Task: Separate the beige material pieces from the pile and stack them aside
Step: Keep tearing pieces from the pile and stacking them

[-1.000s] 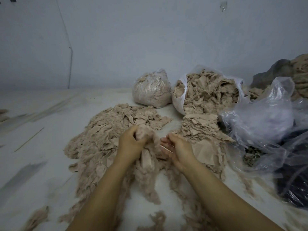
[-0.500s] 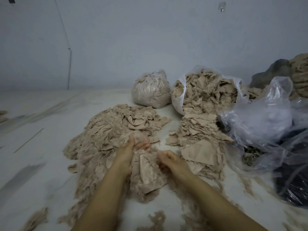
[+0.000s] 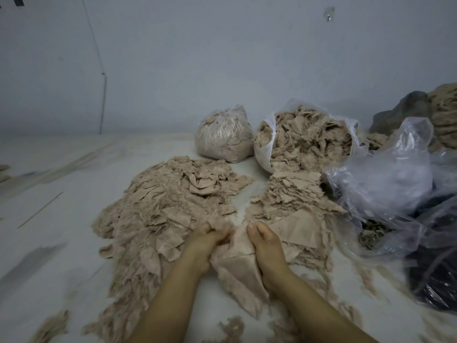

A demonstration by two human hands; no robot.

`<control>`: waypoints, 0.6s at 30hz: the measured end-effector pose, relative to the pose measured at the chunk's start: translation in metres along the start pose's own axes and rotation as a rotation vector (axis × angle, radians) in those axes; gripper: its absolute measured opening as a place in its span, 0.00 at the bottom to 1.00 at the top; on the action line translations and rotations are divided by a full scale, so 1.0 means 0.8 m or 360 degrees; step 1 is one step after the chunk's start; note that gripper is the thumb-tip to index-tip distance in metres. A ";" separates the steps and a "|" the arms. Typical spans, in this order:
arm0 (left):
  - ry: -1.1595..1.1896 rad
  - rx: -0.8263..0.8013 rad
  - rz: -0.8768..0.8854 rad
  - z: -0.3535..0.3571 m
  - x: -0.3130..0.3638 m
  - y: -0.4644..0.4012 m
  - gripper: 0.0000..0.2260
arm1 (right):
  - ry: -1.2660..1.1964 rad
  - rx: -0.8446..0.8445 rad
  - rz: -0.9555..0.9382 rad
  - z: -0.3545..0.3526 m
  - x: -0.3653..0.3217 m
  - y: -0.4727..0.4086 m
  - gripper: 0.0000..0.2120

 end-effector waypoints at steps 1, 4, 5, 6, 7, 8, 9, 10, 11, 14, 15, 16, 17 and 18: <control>0.0190 0.0145 0.0068 -0.011 0.003 -0.003 0.06 | -0.0020 0.0081 -0.0019 -0.008 -0.001 -0.001 0.12; 0.0286 0.0282 0.0046 -0.031 0.007 -0.005 0.07 | -0.0106 0.0128 -0.0018 -0.024 0.000 -0.004 0.14; 0.0175 0.0176 -0.0052 -0.024 0.002 -0.002 0.12 | -0.0115 0.0066 -0.0016 -0.021 0.000 -0.005 0.15; 0.0040 0.0018 -0.0171 -0.010 -0.004 0.005 0.17 | -0.0100 -0.0007 -0.0009 -0.015 -0.001 -0.005 0.16; -0.0074 -0.0140 -0.0284 0.004 -0.011 0.014 0.20 | -0.0076 -0.0079 -0.0003 -0.008 -0.001 -0.006 0.16; -0.0130 -0.0278 -0.0372 0.017 -0.019 0.021 0.21 | -0.0052 -0.0140 0.0010 0.000 -0.003 -0.006 0.15; -0.0149 -0.0366 -0.0414 0.026 -0.025 0.025 0.21 | -0.0028 -0.0172 0.0029 0.006 -0.004 -0.006 0.15; -0.0136 -0.0396 -0.0407 0.031 -0.025 0.028 0.19 | -0.0019 -0.0174 0.0055 0.009 -0.004 -0.008 0.17; -0.0087 -0.0360 -0.0351 0.032 -0.023 0.028 0.17 | -0.0016 -0.0156 0.0092 0.008 -0.004 -0.009 0.19; 0.0149 -0.0104 -0.0100 0.019 -0.008 0.019 0.12 | 0.0077 -0.0137 0.0253 -0.006 0.007 -0.010 0.18; 0.0156 -0.0044 -0.0050 0.016 -0.006 0.018 0.11 | 0.0077 -0.0154 0.0328 -0.009 0.014 -0.006 0.15; 0.0089 0.0012 0.0005 0.015 -0.004 0.017 0.09 | 0.0040 -0.0143 0.0391 -0.010 0.021 -0.003 0.13; -0.0038 0.0080 0.0085 0.012 -0.002 0.016 0.08 | 0.0001 -0.0093 0.0410 -0.012 0.025 -0.001 0.12; -0.0130 0.0148 0.0175 0.010 0.001 0.015 0.07 | -0.0019 -0.0018 0.0385 -0.014 0.027 -0.001 0.12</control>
Point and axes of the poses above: each hand's wrist, its own y-axis away from the middle knuckle, its own z-axis out of the palm, x = y × z, the point moved 7 cm from there along -y, towards the middle knuckle, and after that the axes turned 2 degrees about y, right-handed, at the moved point
